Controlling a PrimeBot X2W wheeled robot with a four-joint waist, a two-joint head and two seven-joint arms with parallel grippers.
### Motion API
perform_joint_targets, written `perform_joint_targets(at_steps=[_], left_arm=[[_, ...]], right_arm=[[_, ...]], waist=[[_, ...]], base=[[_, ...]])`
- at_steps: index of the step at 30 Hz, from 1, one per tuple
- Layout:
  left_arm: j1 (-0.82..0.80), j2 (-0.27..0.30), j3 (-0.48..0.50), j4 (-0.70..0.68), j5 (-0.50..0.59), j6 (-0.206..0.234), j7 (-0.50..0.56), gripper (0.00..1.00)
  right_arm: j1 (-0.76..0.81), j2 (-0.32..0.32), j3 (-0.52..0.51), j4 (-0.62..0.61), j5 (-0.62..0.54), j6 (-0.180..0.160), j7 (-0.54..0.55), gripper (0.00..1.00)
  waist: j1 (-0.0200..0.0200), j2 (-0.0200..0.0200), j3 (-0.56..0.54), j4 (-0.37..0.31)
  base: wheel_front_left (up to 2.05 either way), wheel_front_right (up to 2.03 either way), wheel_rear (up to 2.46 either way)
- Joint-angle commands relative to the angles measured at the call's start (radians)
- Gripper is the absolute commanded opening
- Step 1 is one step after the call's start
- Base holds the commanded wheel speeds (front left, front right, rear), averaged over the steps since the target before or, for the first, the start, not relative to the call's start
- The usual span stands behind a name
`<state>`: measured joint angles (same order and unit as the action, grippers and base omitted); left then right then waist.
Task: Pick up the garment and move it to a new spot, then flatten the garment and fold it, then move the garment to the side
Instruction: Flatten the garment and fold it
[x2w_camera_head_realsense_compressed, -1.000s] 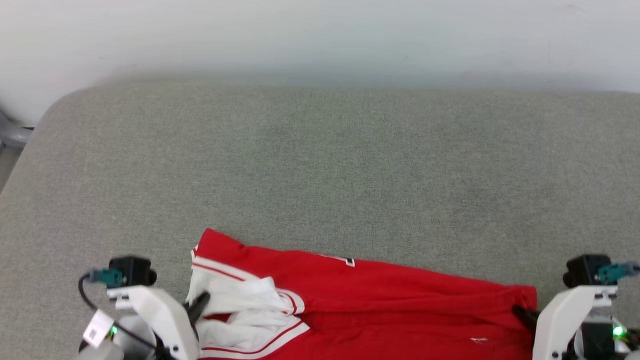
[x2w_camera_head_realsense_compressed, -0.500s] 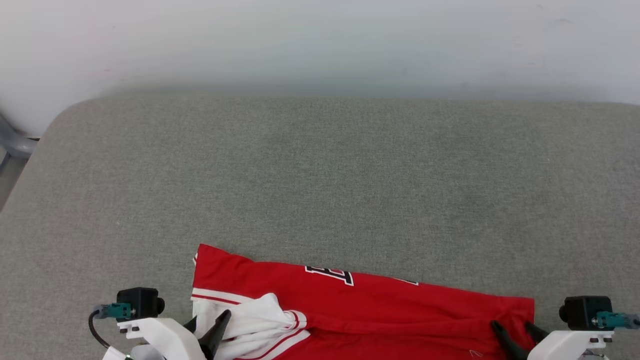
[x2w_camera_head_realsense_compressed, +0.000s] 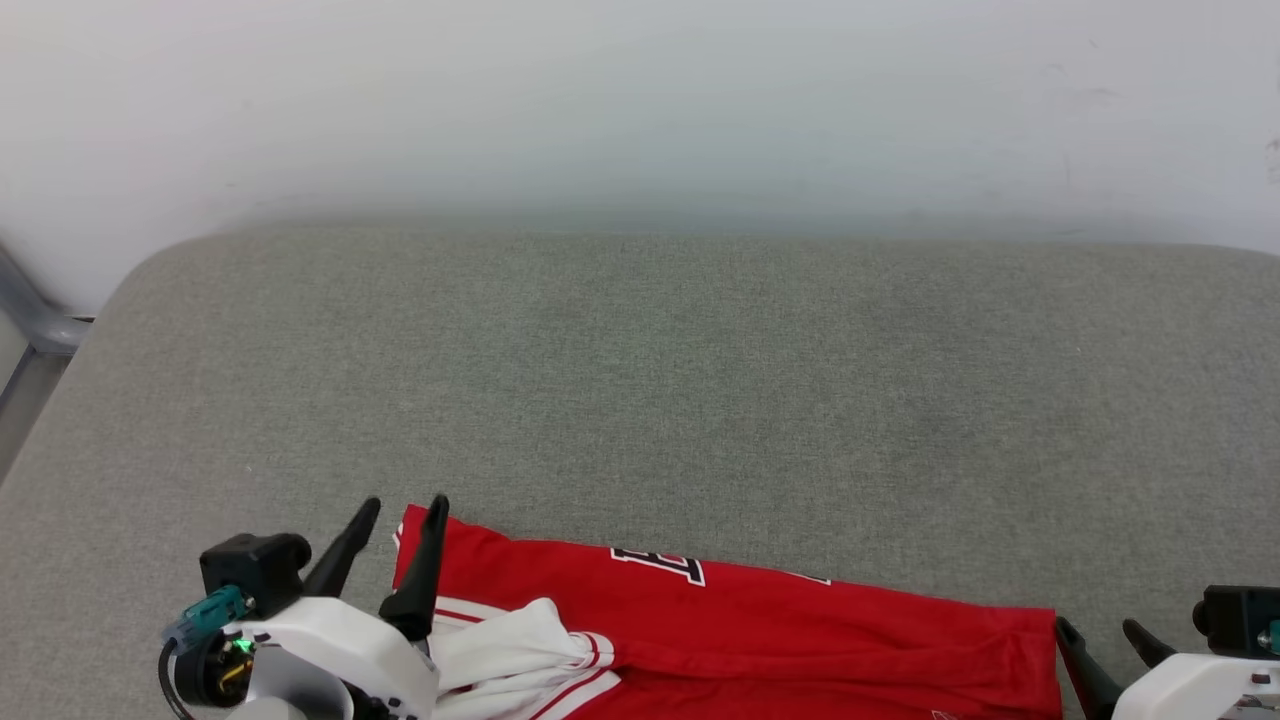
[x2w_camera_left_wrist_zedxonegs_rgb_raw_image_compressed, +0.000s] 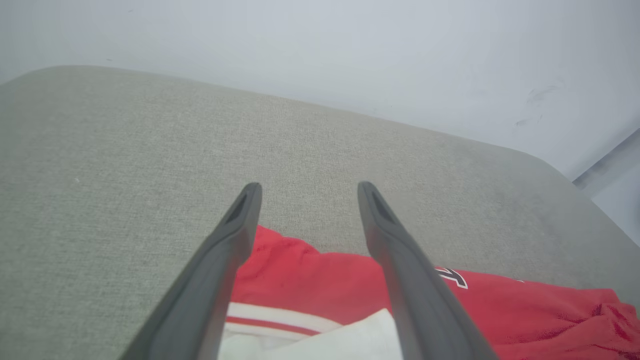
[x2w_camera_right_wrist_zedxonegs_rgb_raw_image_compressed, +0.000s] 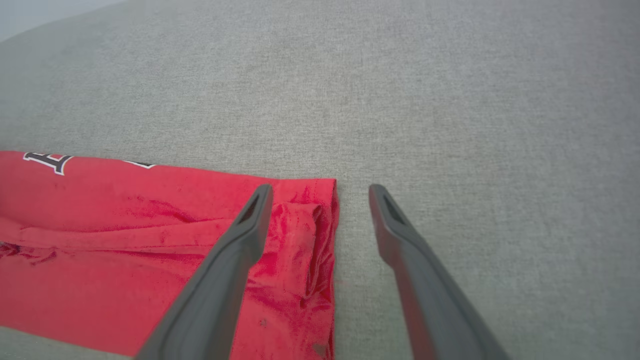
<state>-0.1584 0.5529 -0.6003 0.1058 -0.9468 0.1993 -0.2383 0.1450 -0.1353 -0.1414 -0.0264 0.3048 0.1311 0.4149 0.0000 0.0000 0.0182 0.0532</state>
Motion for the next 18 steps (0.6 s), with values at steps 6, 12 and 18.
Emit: perform_joint_targets(at_steps=[6,12,18], left_arm=[[-0.006,-0.027,0.067,-0.063,0.160,0.024,-0.027,1.00],[0.021,-0.072,0.140,-0.139,0.285,0.019,-0.028,1.00],[0.030,-0.094,0.166,-0.168,0.333,0.000,-0.028,1.00]], right_arm=[[0.026,-0.044,0.004,-0.026,-0.017,-0.001,0.113,1.00],[0.028,-0.037,0.019,-0.018,-0.017,-0.001,0.167,1.00],[-0.005,-0.025,0.017,0.035,-0.019,-0.001,0.173,1.00]], waist=[[0.0000,0.0000,0.003,0.005],[0.0000,0.0000,0.033,0.027],[0.0000,0.0000,0.076,0.046]], base=[[0.00,0.00,0.00],[0.00,0.00,0.00],[0.00,0.00,0.00]])
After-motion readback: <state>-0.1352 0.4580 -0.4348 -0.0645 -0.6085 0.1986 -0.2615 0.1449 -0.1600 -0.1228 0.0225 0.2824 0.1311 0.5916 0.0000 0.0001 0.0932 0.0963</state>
